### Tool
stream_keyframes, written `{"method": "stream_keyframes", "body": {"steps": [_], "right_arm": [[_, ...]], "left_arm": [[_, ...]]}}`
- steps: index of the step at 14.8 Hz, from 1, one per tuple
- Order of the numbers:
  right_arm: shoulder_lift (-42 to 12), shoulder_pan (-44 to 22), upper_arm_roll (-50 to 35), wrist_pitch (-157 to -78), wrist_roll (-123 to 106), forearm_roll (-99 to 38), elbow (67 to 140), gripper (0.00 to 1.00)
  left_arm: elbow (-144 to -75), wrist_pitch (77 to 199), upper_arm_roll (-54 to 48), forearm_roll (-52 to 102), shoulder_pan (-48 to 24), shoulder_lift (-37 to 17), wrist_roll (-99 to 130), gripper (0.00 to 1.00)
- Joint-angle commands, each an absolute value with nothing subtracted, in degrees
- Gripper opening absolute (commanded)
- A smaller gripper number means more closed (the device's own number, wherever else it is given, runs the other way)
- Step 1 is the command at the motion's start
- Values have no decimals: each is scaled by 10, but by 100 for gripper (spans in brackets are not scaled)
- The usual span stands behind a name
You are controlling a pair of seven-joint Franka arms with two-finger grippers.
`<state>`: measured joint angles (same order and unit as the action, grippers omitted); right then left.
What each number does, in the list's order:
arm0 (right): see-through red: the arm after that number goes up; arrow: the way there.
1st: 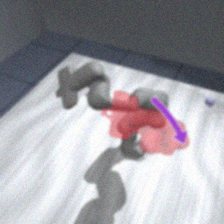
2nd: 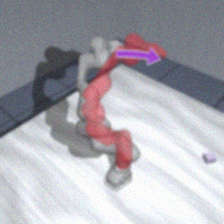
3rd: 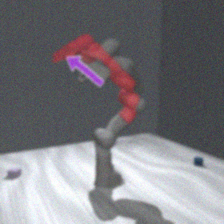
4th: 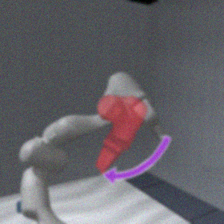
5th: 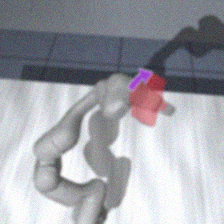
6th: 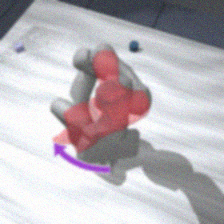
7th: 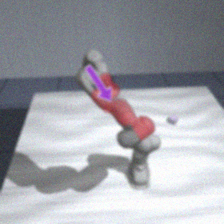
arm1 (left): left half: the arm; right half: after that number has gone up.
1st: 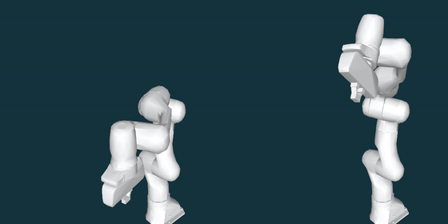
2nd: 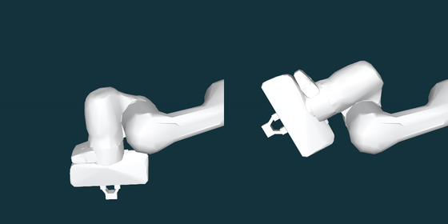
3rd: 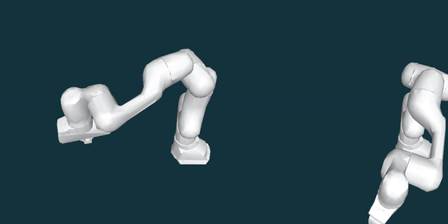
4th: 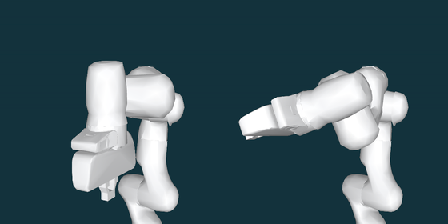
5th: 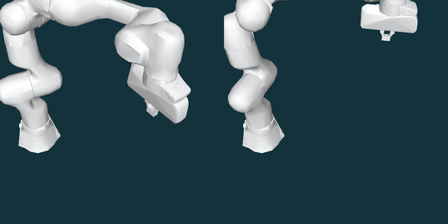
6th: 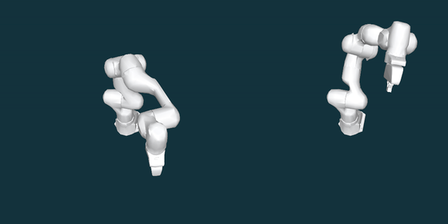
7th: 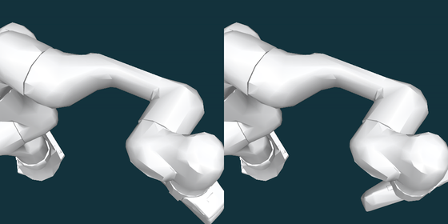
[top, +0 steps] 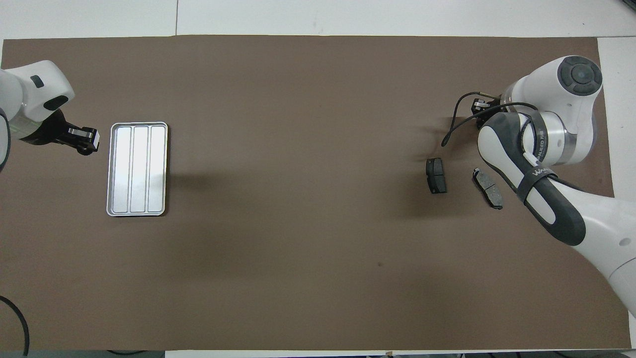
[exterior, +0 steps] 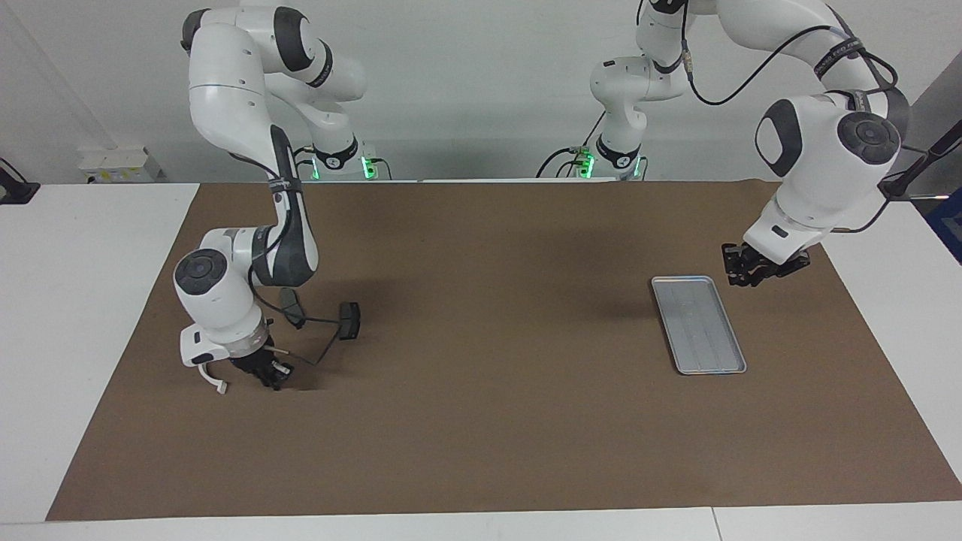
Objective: Pick bearing gear from pile to tray
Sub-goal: 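Carry the bearing to the tray while the right gripper reaches another bearing, then release the bearing into the tray while the right gripper carries another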
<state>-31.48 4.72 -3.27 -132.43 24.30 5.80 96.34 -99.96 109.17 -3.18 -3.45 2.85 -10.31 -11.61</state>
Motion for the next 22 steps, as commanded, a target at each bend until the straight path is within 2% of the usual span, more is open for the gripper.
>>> {"method": "stream_keyframes", "body": {"steps": [1, 4, 7, 10, 17, 22], "right_arm": [[-316, 47, -40, -1280, 247, 51, 935, 0], [-313, 47, -40, -1245, 248, 53, 918, 0], [-305, 39, -41, -1219, 247, 55, 909, 0], [-271, 21, -41, -1171, 246, 60, 902, 0], [-182, -71, -41, -1050, 293, 50, 883, 0], [-171, -173, -44, -1029, 478, 39, 865, 0]], "left_arm": [[-1154, 1227, -40, -3, 27, -42, -118, 0], [-1215, 1307, -40, -3, 26, -46, -116, 0], [-1247, 1343, -39, -3, 26, -52, -120, 0], [-1286, 1377, -37, -4, 28, -47, -125, 0], [-1316, 1423, -36, -4, 27, -60, -125, 0], [-1342, 1442, -35, -4, 40, -59, -134, 0]]}}
